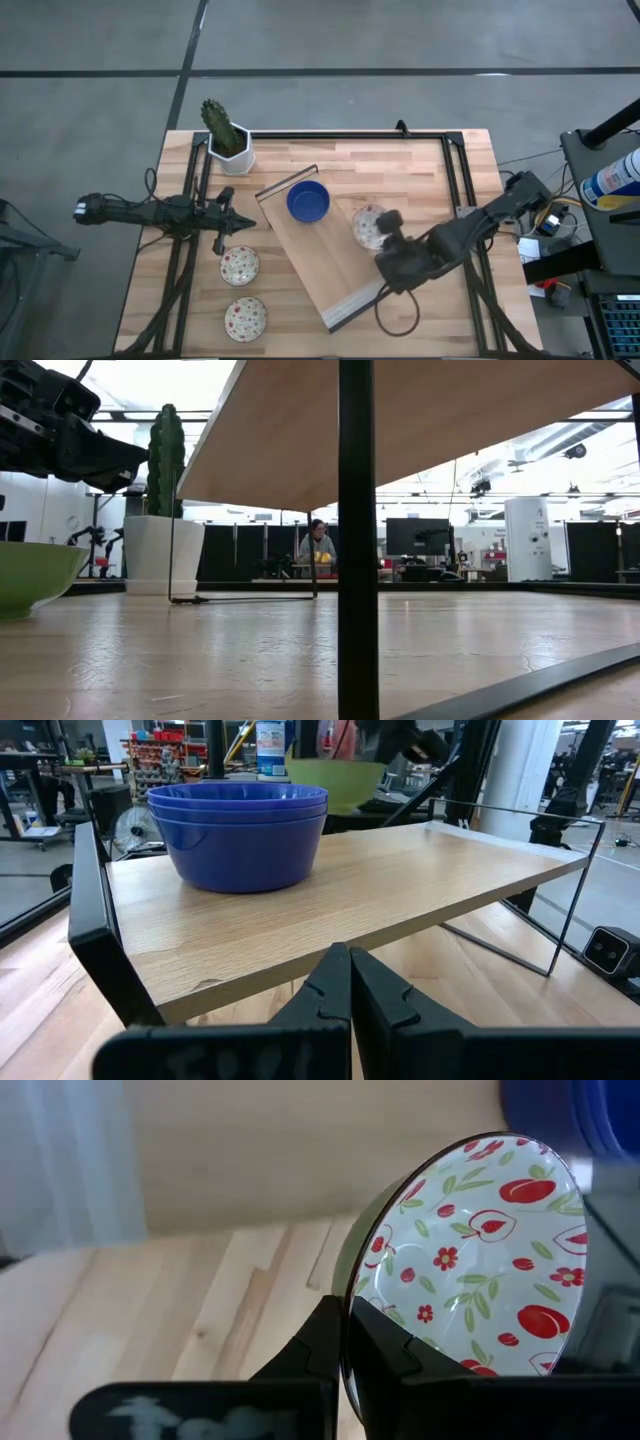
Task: Pick & Place Mini bowls
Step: Put the top right white patterned bowl on the shelf
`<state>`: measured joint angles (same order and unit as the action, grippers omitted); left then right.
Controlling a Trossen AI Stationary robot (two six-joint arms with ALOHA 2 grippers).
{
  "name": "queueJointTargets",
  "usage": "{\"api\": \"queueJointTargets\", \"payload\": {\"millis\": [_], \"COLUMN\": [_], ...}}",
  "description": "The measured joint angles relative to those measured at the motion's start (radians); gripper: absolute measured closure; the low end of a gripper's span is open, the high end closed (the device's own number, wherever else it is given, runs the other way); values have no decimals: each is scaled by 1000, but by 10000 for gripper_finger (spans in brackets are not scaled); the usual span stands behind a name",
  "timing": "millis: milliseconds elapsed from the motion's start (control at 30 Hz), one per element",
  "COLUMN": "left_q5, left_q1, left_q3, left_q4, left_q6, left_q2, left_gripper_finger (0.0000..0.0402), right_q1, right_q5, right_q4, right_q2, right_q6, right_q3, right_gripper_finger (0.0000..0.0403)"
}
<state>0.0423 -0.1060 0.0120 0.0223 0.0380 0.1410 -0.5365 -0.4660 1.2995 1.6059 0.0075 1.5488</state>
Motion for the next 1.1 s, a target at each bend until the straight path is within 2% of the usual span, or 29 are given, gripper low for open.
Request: {"api": "queueJointTargets", "payload": {"millis": [367,667,900,1100], "left_q5": [0,0,0,0], "left_q1": [0,0,0,0], "left_q3": [0,0,0,0], "left_q4": [0,0,0,0], "left_q6": [0,0,0,0], "left_q2": [0,0,0,0], "left_gripper_finger": [402,402,402,402], "right_q1": [0,-1,-10,-13], "right_q5": [21,75,85,85], "right_q4": [5,4,6,11], "right_q2": [207,343,421,426], "right_q6": [-169,-204,-242,-231], "right_q3": [251,442,504,503], "right_gripper_finger": [392,392,392,392]}}
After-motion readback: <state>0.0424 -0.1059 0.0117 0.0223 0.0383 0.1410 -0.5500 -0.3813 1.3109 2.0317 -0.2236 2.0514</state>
